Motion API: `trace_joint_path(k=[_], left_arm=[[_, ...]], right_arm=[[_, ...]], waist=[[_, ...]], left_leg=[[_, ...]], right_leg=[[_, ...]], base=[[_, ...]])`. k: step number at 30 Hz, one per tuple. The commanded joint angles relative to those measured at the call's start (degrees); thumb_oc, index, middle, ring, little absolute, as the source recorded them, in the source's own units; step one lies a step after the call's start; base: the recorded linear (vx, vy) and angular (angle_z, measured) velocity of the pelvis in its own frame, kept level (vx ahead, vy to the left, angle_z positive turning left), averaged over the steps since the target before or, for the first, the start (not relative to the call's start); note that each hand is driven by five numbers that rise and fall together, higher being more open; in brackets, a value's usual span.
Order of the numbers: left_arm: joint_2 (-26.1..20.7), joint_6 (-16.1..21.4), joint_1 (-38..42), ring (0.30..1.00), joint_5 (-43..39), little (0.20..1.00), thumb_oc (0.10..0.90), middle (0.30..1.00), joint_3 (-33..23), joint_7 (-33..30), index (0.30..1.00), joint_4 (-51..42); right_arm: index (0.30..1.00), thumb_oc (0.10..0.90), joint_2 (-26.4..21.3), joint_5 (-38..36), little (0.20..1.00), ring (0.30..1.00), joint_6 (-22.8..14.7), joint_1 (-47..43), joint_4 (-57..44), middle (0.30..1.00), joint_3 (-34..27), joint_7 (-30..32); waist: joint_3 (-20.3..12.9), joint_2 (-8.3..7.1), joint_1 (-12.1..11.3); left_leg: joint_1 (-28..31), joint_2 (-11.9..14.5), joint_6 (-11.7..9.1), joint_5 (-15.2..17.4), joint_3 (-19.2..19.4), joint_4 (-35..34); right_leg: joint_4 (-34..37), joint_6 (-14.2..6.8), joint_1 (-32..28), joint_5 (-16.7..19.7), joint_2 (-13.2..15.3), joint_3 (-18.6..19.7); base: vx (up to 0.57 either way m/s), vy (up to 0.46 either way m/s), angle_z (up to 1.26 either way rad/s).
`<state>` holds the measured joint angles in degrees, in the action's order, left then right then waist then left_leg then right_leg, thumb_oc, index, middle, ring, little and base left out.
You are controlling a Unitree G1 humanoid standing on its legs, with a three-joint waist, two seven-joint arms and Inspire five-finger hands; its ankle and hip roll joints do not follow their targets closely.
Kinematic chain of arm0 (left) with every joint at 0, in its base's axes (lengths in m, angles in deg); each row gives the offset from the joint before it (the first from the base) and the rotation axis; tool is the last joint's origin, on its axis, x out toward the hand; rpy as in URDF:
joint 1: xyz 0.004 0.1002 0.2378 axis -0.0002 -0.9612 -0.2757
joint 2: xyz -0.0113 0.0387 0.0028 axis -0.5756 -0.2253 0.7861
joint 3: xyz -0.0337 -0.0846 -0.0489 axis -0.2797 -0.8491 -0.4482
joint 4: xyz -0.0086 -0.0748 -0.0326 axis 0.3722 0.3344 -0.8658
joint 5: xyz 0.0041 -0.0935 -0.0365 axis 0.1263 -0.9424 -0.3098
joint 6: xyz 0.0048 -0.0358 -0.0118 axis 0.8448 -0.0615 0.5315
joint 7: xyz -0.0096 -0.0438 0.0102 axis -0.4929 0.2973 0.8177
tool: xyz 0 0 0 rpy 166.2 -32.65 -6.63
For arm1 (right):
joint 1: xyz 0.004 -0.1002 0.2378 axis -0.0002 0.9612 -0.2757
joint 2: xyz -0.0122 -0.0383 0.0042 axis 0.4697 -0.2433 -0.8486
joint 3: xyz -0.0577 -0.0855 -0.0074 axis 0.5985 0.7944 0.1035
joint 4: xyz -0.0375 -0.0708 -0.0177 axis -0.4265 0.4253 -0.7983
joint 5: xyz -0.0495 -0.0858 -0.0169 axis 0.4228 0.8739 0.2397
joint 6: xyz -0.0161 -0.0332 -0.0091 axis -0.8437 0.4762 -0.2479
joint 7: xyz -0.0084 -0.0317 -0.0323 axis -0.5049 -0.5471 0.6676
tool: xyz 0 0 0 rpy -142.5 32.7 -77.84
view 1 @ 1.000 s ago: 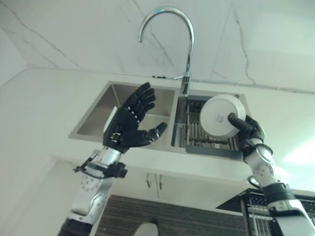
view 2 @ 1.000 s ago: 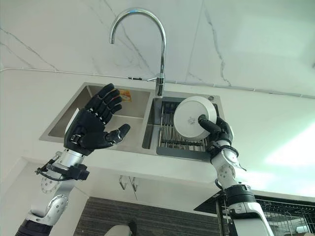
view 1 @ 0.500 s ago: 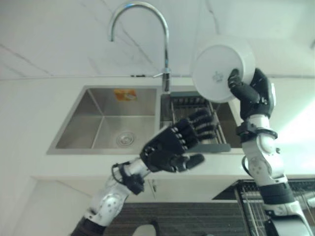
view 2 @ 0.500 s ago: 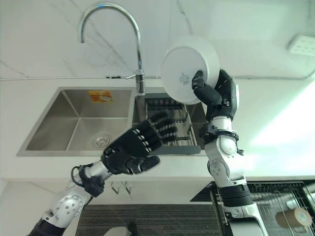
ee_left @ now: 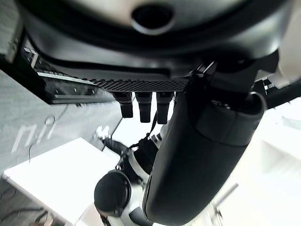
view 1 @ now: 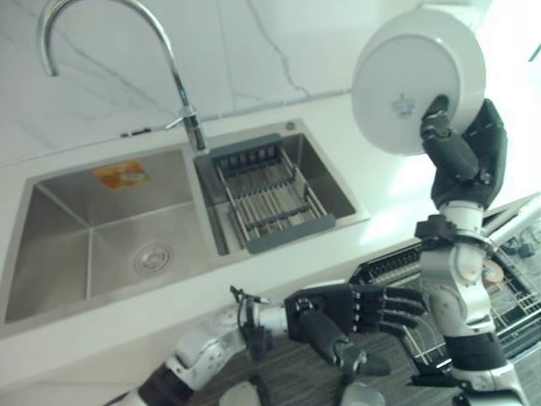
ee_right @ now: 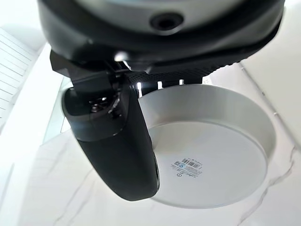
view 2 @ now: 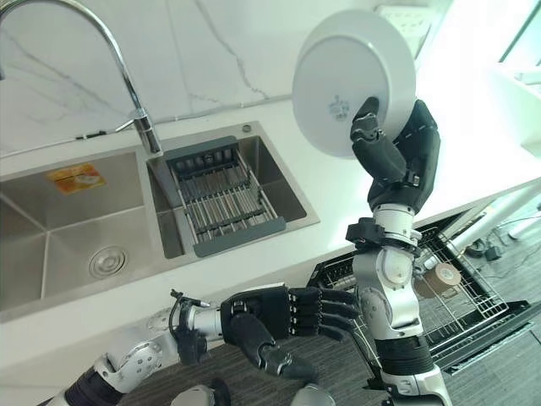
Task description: Place the dishes in the dishwasher.
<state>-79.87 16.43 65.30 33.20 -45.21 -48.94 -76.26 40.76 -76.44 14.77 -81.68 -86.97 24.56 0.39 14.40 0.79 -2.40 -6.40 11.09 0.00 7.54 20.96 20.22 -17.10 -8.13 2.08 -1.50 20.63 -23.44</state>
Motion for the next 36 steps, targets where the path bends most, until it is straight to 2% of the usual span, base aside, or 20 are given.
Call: trace_joint_path(k=[1,2,3,5,7,8,15,16,18,19,22,23,27,30,36], left_arm=[[2.14,1.57,-0.27,0.900,-1.73,0.900,0.800,0.900,-0.79,1.23,0.900,-6.28],[1.87,1.21,-0.78,0.900,-1.37,0.900,0.800,0.900,-0.77,1.11,0.900,-6.00],[1.60,1.44,-2.20,0.900,-0.30,0.900,0.800,0.900,-0.53,0.88,0.900,-5.15],[1.51,1.89,-3.14,0.900,-0.28,0.900,0.800,0.900,0.02,-0.18,0.900,-4.65],[1.71,3.61,-4.57,0.900,0.71,0.900,0.800,0.900,0.57,-0.78,0.900,-2.92],[1.83,6.76,-6.90,0.900,2.00,0.900,0.800,0.900,1.26,-1.73,0.900,-0.38],[0.61,12.31,-11.43,0.900,5.28,0.900,0.800,0.900,-0.91,-3.87,0.900,4.20],[0.47,12.61,-11.79,0.900,5.50,0.900,0.800,0.900,-1.26,-4.19,0.900,4.66],[-0.40,13.85,-14.62,0.900,7.03,0.900,0.800,0.900,-3.84,-4.87,0.900,7.25],[-0.63,13.71,-16.02,0.900,7.12,0.900,0.800,0.900,-5.18,-4.92,0.900,8.41],[-0.16,14.95,-19.91,0.900,6.66,0.900,0.800,0.900,-7.44,-4.80,0.900,13.60],[0.53,14.97,-21.85,0.900,6.51,0.900,0.800,0.900,-8.92,-4.12,0.900,17.27],[2.76,17.07,-25.51,0.900,8.67,0.900,0.800,0.900,-11.96,-2.99,0.900,29.02],[4.83,19.22,-26.36,0.900,10.67,0.900,0.800,0.900,-14.08,-4.14,0.900,37.83],[7.75,21.59,-26.25,0.900,12.20,0.900,0.800,0.900,-16.75,-7.81,0.900,46.52]], right_arm=[[0.300,0.400,-0.75,6.88,0.300,0.300,-10.08,-8.37,-7.87,0.300,-2.69,-0.07],[0.300,0.400,-0.53,7.70,0.300,0.300,-9.62,-8.51,-8.55,0.300,-2.89,0.32],[0.300,0.400,-0.91,8.42,0.300,0.300,-8.00,-8.35,-10.20,0.300,-3.05,1.44],[0.300,0.400,-1.54,8.45,0.300,0.300,-7.46,-8.02,-11.04,0.300,-2.92,2.20],[0.300,0.400,-2.65,7.62,0.300,0.300,-7.04,-7.68,-11.36,0.300,-3.03,2.83],[0.300,0.400,-3.92,6.14,0.300,0.300,-7.10,-6.87,-10.98,0.300,-3.64,2.83],[0.300,0.400,-6.86,3.45,0.300,0.300,-6.64,-6.46,-9.28,0.300,-4.89,1.44],[0.300,0.400,-7.10,3.58,0.300,0.300,-6.50,-6.36,-9.06,0.300,-5.03,1.45],[0.300,0.400,-8.15,2.77,0.300,0.300,-6.15,-3.87,-8.44,0.300,-6.90,1.80],[0.300,0.400,-8.43,1.97,0.300,0.300,-5.94,-2.28,-8.22,0.300,-8.07,1.70],[0.300,0.400,-8.03,1.41,0.300,0.300,-6.18,2.79,-7.80,0.300,-11.02,-0.45],[0.300,0.400,-7.88,3.27,0.300,0.300,-5.62,5.84,-7.68,0.300,-12.92,-1.36],[0.300,0.400,-8.01,4.91,0.300,0.300,-5.38,10.00,-4.76,0.300,-16.49,0.23],[0.300,0.400,-7.02,8.39,0.300,0.300,-4.13,12.97,-3.50,0.300,-19.14,3.81],[0.300,0.400,-6.23,9.25,0.300,0.300,-0.54,16.03,-1.31,0.300,-21.70,6.63]], waist=[[-3.86,-1.51,-0.89],[-4.02,-1.40,-1.23],[-4.44,-1.14,-1.52],[-4.67,-0.87,-1.41],[-4.81,-0.69,-0.93],[-5.04,-0.17,-0.04],[-4.65,1.37,2.02],[-4.75,1.60,2.13],[-4.43,2.40,3.12],[-4.47,2.78,3.52],[-4.62,3.26,4.28],[-4.60,3.36,4.52],[-4.75,2.76,4.90],[-4.60,2.19,5.72],[-4.46,1.34,6.65]], left_leg=[[4.73,-2.83,1.35,7.63,-0.72,-3.03],[4.55,-1.59,0.73,7.02,-0.40,-3.03],[4.52,0.99,-0.94,5.52,0.73,-3.03],[4.59,2.67,-2.19,4.56,1.32,-3.03],[4.71,4.18,-3.66,3.62,2.06,-3.03],[4.62,6.03,-5.50,2.30,2.91,-3.03],[4.48,8.93,-7.78,-0.30,5.47,-3.03],[4.94,8.78,-8.46,0.74,4.49,-3.03],[4.85,9.07,-7.97,-0.47,6.63,-3.03],[5.51,8.85,-8.56,0.77,6.07,-3.03],[5.96,8.70,-8.34,1.05,7.26,-3.03],[6.11,8.53,-8.18,1.34,7.56,-3.03],[6.38,8.26,-7.93,1.89,8.26,-3.03],[6.60,8.00,-7.68,2.46,8.68,-3.03],[6.87,7.88,-7.46,2.81,9.21,-3.03]], right_leg=[[-0.09,-3.33,-0.36,1.15,-0.96,0.64],[-0.09,-3.19,-0.54,-0.60,-1.10,-0.04],[-0.09,-3.02,-0.98,-3.45,-1.73,-1.25],[-0.09,-2.79,-1.01,-4.60,-2.47,-1.66],[-0.09,-2.24,-0.75,-5.44,-2.95,-1.88],[-0.09,-1.22,-0.40,-6.25,-3.90,-2.15],[-0.09,0.49,0.69,-6.73,-5.02,-2.63],[-0.09,-0.05,0.34,-7.72,-5.18,-1.56],[-0.09,0.81,1.21,-6.85,-4.89,-2.15],[-0.09,0.17,0.87,-7.88,-4.83,-1.09],[-0.09,0.07,1.16,-7.75,-4.44,-0.91],[-0.09,-0.04,1.24,-7.63,-4.22,-0.87],[-0.09,-0.75,1.69,-7.13,-3.76,-0.67],[-0.09,-1.25,1.96,-6.76,-3.67,-0.53],[-0.09,-1.60,2.54,-6.12,-3.57,-0.20]], base=[[-0.06,-0.282,-0.21],[-0.07,-0.472,-0.07],[-0.06,-0.441,0.00],[-0.04,-0.357,-0.26],[-0.04,-0.322,-0.50],[-0.04,-0.298,-0.31],[-0.04,-0.102,-0.10],[0.02,0.039,-0.07],[-0.04,0.065,-0.13],[-0.03,0.065,-0.13],[0.00,0.095,-0.08],[-0.01,0.056,-0.03],[0.00,0.022,0.01],[0.00,0.000,0.02],[0.01,-0.010,-0.11]])
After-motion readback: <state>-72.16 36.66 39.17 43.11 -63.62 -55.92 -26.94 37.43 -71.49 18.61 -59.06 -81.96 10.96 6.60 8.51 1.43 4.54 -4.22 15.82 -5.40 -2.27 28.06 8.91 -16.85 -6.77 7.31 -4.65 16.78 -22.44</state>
